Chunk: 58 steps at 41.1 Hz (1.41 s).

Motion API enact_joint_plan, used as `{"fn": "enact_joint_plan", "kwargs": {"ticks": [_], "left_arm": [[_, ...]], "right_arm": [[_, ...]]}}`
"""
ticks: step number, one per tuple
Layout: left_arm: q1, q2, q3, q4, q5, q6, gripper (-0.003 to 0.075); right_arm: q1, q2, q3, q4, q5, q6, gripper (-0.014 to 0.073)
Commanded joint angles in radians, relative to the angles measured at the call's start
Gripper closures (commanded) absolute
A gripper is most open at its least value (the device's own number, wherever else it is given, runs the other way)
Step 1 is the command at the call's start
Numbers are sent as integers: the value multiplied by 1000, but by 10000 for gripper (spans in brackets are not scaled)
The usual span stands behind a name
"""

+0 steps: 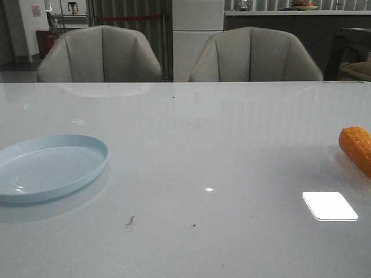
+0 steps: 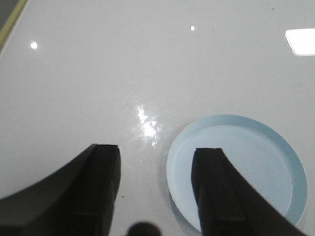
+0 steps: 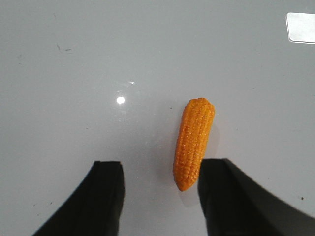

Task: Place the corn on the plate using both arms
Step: 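Lower the left gripper onto the rim of the pale blue plate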

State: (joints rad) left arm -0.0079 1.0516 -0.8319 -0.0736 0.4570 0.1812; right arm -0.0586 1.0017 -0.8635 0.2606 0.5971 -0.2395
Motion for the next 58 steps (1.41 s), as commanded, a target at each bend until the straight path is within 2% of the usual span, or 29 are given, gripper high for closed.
{"fn": "enact_joint_plan", "kwargs": {"ticks": [1,8,24,28,37,58], "left_arm": [[2,73,-112,-17,31,-1,316],[2,268,-292,-17,190,-3,316],[2,673,-589,-19,423,-3,316],[2,745,-617,-19,462,-3,316],[2,839,-620,-19,462,-3,316],[2,927,-620,-40,461,-3,316]], "right_arm": [[-5,-4,-34,6,-61,2,137],[-5,-4,-34,6,-60,2,137],[-5,-4,-34,6,-38,2,137],[-5,-4,-34,6,-29,2,137],[-5,-4,-34,6,-26,2,137],[-5,-4,-34,6,-26,2,137]]}}
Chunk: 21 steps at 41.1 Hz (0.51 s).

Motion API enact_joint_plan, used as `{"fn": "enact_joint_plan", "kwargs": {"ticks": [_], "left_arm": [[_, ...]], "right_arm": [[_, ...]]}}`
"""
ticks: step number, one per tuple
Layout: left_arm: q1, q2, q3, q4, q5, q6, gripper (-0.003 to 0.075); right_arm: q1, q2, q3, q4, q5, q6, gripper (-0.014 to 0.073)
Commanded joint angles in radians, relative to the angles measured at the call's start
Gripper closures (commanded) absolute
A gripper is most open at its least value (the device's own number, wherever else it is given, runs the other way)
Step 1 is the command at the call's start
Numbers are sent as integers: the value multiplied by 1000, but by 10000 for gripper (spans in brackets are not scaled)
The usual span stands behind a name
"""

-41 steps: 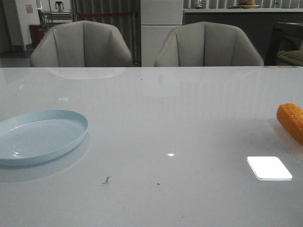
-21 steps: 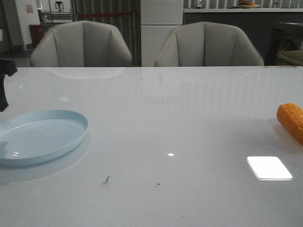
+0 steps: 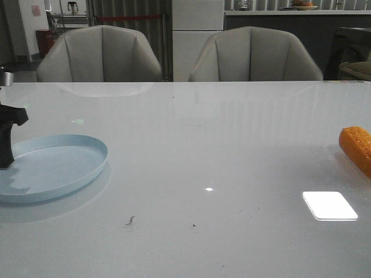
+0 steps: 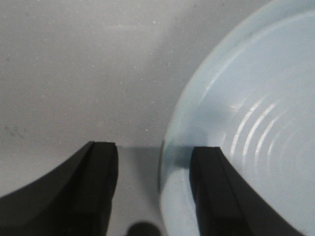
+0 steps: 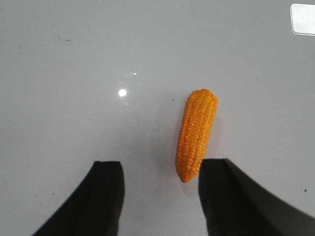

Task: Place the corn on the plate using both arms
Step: 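Lower the left gripper onto the rim of the pale blue plate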

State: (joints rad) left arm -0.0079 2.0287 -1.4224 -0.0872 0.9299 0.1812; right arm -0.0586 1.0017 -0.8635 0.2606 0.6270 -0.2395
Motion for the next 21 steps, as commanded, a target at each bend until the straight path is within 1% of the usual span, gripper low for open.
{"fn": "enact_joint_plan", "kwargs": {"ticks": [1,5,7,9,14,15,17,21], "left_arm": [[2,-50,-30,-28,-12,-3,316],[2,-50,-30,-31,-14,-3,325],[2,-50,-30,-31,-11,-3,356],[2,-50,-30,-31,-10,-3,419],[2,-50,-30,-31,0,-3,614],[2,-50,-30,-31,5,-3,642],[2,-50,-30,-31,10,-3,619],[2,-50,-34,-31,30,-3,624]], "right_arm": [[-5,-4,-34,6,-56,2,137],[-5,-4,-34,6,-56,2,137],[-5,-4,-34,6,-56,2,137],[-5,-4,-34,6,-56,2,137],[-5,-4,-34,6,-56,2,137],[-5,-4,-34,6,-56,2,137],[-5,-4,-34,6,-56,2,137],[-5,-4,-34,6,-56,2,137]]}}
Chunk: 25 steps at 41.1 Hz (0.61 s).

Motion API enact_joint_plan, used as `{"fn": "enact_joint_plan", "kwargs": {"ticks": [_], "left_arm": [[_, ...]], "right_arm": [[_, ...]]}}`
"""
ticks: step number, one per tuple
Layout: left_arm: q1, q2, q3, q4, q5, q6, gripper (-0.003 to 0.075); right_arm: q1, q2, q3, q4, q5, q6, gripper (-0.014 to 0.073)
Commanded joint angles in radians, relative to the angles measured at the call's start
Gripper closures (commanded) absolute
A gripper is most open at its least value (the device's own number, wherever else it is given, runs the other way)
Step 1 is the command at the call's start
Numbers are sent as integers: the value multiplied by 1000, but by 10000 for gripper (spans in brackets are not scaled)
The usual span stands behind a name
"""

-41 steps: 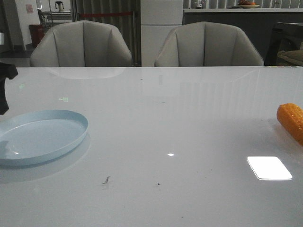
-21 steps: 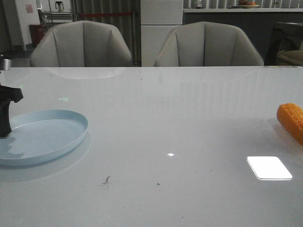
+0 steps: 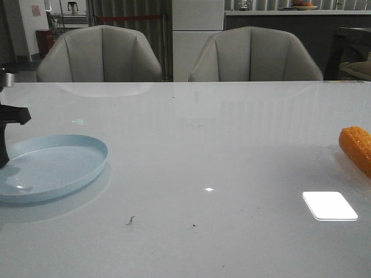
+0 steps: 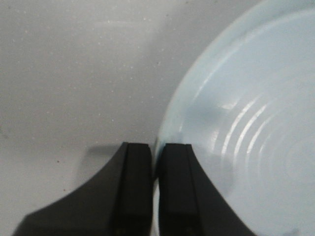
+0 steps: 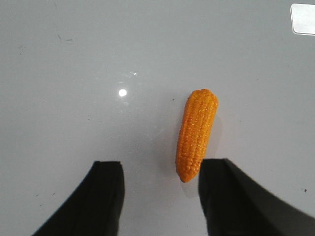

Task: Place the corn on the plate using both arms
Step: 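Lower the left gripper onto the rim of the pale blue plate, then grip the plate rim with the left gripper and lift it toward table center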

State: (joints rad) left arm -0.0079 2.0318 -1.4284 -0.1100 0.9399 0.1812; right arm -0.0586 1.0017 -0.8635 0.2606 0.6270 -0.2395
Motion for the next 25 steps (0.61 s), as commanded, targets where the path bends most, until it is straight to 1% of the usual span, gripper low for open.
{"fn": "enact_joint_plan", "kwargs": {"ticks": [1,7,13,20,25], "left_arm": [[2,-54,-36,-8,34,-3,624],[2,-54,-116,-8,111,-4,624],[2,-60,-260,-49,181,-4,624],[0,-60,-456,-194,245,-4,624],[-11,-60,-554,-288,260,-4,624]], "right_arm": [[-5,-4,-34,6,-55,2,137],[-5,-4,-34,6,-52,2,137],[-5,-4,-34,6,-47,2,137],[-5,-4,-34,6,-40,2,137],[-5,-4,-34,6,-39,2,137]]}}
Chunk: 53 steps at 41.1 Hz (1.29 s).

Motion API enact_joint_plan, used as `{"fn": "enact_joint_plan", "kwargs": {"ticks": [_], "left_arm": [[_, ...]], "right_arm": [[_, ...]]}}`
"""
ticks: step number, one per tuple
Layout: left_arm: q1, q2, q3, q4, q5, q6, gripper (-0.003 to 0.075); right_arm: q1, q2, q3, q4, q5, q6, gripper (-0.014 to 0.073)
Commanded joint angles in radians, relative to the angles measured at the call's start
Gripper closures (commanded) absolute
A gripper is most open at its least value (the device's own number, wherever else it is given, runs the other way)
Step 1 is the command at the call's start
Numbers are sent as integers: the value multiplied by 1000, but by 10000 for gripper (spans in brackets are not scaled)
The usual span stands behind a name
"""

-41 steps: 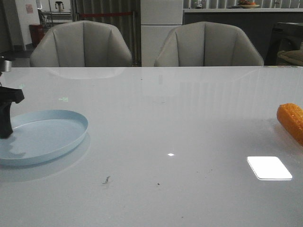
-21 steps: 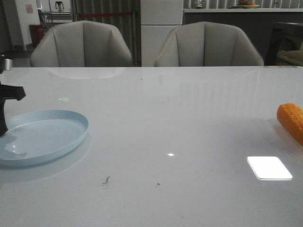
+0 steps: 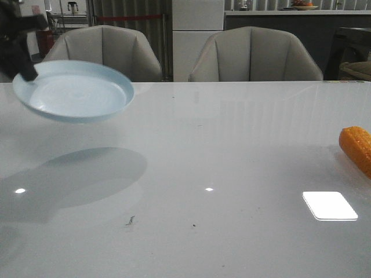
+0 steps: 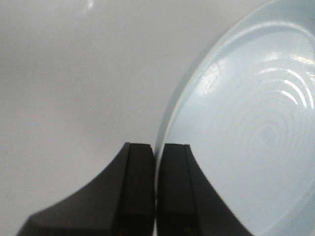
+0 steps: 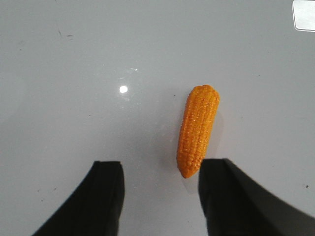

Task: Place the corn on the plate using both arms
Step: 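Grip the plate rim with the left gripper and lift it toward table center, then set the plate down at table center and open the left gripper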

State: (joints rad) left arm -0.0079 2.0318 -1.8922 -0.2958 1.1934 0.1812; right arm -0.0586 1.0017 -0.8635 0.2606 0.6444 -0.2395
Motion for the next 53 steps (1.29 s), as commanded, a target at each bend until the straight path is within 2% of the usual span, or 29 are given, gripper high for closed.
{"fn": "enact_joint_plan", "kwargs": {"ticks": [1,9,25,36,44,47,53], "left_arm": [[-14,-60,-103,-120,7,-4,624],[-88,-58,-150,-250,5,-4,624],[-301,49,-147,-201,-7,-31,624],[-341,151,-147,-168,5,-74,624],[-341,159,-147,-159,-3,-44,617],[-341,159,-147,-159,-6,-21,593],[-341,174,-147,-159,-6,-12,475]], "right_arm": [[-5,-4,-34,6,-57,2,137],[-5,-4,-34,9,-45,2,137],[-5,-4,-34,9,-25,2,137],[-5,-4,-34,9,-16,2,137],[-5,-4,-34,9,-1,2,137],[-5,-4,-34,9,-1,2,137],[-5,0,-34,9,-2,2,137]]}}
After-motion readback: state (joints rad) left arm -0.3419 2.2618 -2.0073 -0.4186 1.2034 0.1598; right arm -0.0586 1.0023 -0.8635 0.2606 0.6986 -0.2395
